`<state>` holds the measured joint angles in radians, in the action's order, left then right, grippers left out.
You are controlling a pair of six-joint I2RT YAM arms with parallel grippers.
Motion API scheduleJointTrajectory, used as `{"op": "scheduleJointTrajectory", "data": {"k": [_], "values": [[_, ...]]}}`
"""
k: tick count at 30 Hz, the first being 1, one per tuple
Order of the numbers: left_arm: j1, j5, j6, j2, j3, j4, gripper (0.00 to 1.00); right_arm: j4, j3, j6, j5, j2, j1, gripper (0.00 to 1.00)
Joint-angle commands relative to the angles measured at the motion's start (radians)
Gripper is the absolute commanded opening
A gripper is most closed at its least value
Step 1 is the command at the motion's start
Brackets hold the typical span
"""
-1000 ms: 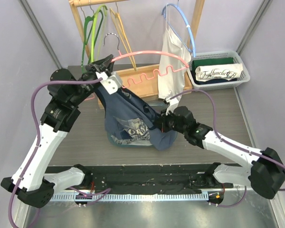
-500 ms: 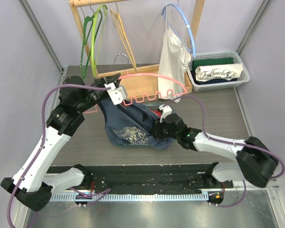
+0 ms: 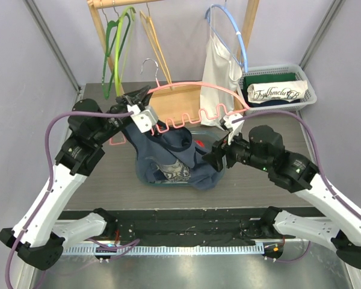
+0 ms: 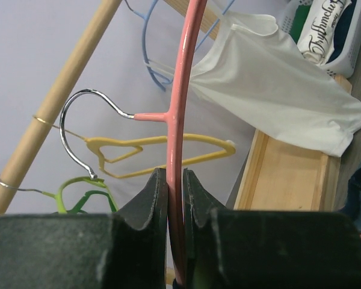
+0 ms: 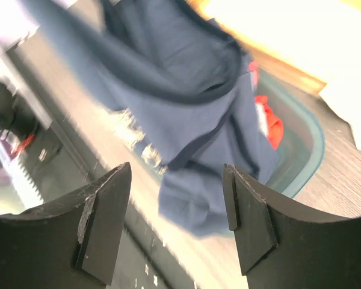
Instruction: Remove the tank top from the hanger
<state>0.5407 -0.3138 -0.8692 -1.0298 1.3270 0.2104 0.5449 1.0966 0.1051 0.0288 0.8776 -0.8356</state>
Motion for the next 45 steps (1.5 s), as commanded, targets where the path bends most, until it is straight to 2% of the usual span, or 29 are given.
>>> {"op": "scheduleJointTrajectory", "data": {"k": [1,4,7,9,13,14,18,19,20,21,22,23,24,27,30,34,40,45], "values": [[0.005,-0.022,-0.105,0.016,-0.009,0.073,0.02,0.176,0.271,-0.091,0.199,0.035,0.01,0.7],[0.01,-0.013,-0.087,0.008,0.014,0.095,0.02,0.262,0.362,-0.125,0.38,0.067,0.01,0.7],[0.011,0.008,-0.088,0.005,0.018,0.095,0.03,0.271,0.286,-0.114,0.43,0.06,0.01,0.72],[0.01,0.022,-0.086,0.011,0.015,0.087,0.02,0.27,0.206,-0.107,0.405,0.038,0.01,0.72],[0.011,0.058,-0.08,0.03,-0.014,0.017,0.02,0.176,-0.089,0.002,0.329,0.011,0.01,0.73],[0.011,0.068,-0.086,0.033,-0.023,-0.008,0.02,0.159,-0.124,0.072,0.26,0.011,0.009,0.73],[0.018,0.084,-0.154,0.05,-0.058,-0.081,0.02,0.165,-0.138,0.157,0.079,0.012,0.01,0.76],[0.018,0.084,-0.169,0.057,-0.066,-0.098,0.02,0.197,-0.097,0.174,0.065,0.024,0.01,0.76],[0.019,0.084,-0.191,0.059,-0.078,-0.126,0.02,0.213,-0.074,0.182,0.077,0.029,0.009,0.81],[0.018,0.078,-0.221,0.062,-0.084,-0.14,0.02,0.225,-0.052,0.185,0.118,0.035,0.01,0.93],[0.018,0.073,-0.232,0.065,-0.086,-0.149,0.02,0.252,-0.009,0.177,0.141,0.037,0.01,0.96],[0.018,0.067,-0.241,0.066,-0.089,-0.158,0.02,0.265,0.011,0.165,0.175,0.029,0.01,0.97],[0.018,0.059,-0.275,0.068,-0.092,-0.157,0.01,0.273,0.034,0.119,0.28,0.017,0.009,0.98],[0.018,0.053,-0.336,0.077,-0.118,-0.157,0.01,0.267,0.135,0.049,0.394,-0.057,0.009,1.0],[0.019,0.027,-0.338,0.085,-0.12,-0.151,0.0,0.302,0.27,-0.014,0.359,-0.069,0.009,1.0],[0.019,-0.011,-0.352,0.093,-0.135,-0.131,0.0,0.302,0.443,-0.143,0.309,-0.006,0.009,1.0],[0.028,-0.129,-0.415,0.122,-0.138,-0.045,0.0,0.279,0.67,-0.336,0.178,0.173,0.007,1.0],[0.039,-0.159,-0.464,0.117,-0.106,-0.011,0.0,0.319,0.815,-0.446,0.169,0.308,0.019,1.0]]}}
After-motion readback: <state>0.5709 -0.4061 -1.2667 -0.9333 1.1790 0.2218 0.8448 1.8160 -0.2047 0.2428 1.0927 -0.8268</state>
